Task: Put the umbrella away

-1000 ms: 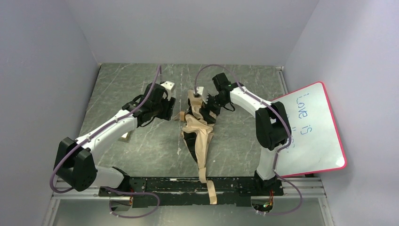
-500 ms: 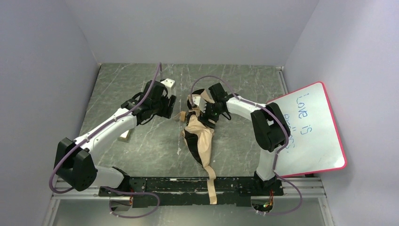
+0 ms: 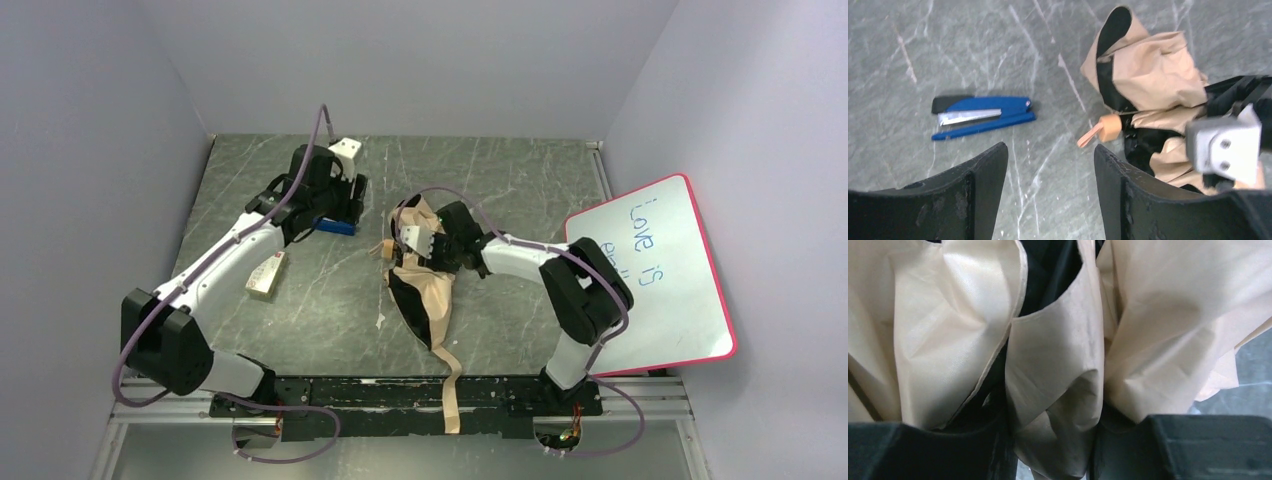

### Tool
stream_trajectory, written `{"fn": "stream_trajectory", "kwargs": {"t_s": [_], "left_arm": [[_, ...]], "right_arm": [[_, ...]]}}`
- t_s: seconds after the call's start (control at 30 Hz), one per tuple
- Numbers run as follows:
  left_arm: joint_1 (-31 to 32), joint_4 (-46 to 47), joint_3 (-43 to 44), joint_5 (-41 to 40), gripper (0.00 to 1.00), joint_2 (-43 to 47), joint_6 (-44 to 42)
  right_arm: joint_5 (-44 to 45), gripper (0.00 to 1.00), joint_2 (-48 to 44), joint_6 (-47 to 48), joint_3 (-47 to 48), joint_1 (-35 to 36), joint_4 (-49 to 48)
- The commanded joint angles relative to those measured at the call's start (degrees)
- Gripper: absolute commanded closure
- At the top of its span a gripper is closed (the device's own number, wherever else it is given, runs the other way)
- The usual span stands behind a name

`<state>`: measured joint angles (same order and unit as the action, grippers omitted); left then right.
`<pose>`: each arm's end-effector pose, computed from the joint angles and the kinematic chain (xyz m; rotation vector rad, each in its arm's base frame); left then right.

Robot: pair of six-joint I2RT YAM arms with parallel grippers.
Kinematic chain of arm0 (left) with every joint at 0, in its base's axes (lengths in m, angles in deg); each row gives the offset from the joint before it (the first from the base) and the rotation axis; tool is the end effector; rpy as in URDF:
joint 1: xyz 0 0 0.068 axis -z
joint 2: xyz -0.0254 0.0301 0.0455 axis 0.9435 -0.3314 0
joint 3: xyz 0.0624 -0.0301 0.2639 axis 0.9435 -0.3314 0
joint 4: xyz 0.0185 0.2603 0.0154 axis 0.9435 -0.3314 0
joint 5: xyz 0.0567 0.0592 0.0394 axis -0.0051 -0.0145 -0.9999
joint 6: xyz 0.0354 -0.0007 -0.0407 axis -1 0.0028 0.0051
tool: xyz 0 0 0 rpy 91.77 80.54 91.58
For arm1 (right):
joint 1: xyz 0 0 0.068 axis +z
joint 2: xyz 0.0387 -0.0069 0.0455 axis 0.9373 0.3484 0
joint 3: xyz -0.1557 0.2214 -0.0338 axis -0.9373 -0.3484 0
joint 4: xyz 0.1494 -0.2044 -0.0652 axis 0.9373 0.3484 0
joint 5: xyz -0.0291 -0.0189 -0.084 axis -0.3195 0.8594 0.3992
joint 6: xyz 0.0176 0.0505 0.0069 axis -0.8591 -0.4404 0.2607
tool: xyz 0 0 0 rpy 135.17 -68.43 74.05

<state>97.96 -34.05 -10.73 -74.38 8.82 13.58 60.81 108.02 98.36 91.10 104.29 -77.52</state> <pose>0.2780 -0.1410 0.3144 0.4284 2.1800 -0.2266 0.2820 0.2047 0.1528 -1.7056 1.7878 0.1736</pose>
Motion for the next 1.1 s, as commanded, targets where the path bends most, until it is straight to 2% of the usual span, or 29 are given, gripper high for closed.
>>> {"fn": "stream_trajectory", "kwargs": {"t_s": [0.0,0.1,0.23,0.37,0.53,0.57,0.6,0.7,0.83,1.07], "left_arm": [[-0.8,3.0,5.5,12.3,0.33,-4.2,-5.0],[-0.8,0.8,8.7,18.7,0.35,-7.8,-8.8],[-0.8,-1.1,10.8,23.0,0.35,-10.7,-12.0],[-0.8,-1.1,10.6,27.0,0.32,-12.6,-14.4],[-0.4,-1.2,11.6,34.0,0.24,-15.0,-16.5],[0.0,-1.0,11.9,35.0,0.16,-15.4,-16.7],[0.7,-0.9,12.3,35.6,0.13,-15.8,-17.0],[4.0,-2.3,13.4,35.8,0.10,-17.3,-19.6],[7.9,-5.8,13.0,31.0,0.10,-19.6,-23.5],[8.3,-6.8,10.0,32.1,0.11,-23.0,-26.9]], "right_arm": [[9.1,0.67,0.1,1.5,-7.2,4.8,-6.7],[15.0,0.67,-1.8,2.2,-12.7,7.6,-15.0],[20.4,0.68,-4.6,5.2,-22.1,11.3,-26.1],[23.1,0.68,-6.5,5.7,-27.0,14.0,-30.6],[28.2,0.69,-6.8,7.5,-32.1,18.8,-37.1],[29.2,0.69,-6.5,7.8,-32.7,20.0,-38.1],[30.2,0.69,-6.3,8.1,-33.4,20.8,-39.7],[32.0,0.69,-5.6,8.2,-34.3,22.8,-42.3],[32.4,0.69,-5.0,8.1,-34.7,24.0,-43.9],[32.2,0.71,-5.6,9.0,-35.2,24.5,-45.0]]}}
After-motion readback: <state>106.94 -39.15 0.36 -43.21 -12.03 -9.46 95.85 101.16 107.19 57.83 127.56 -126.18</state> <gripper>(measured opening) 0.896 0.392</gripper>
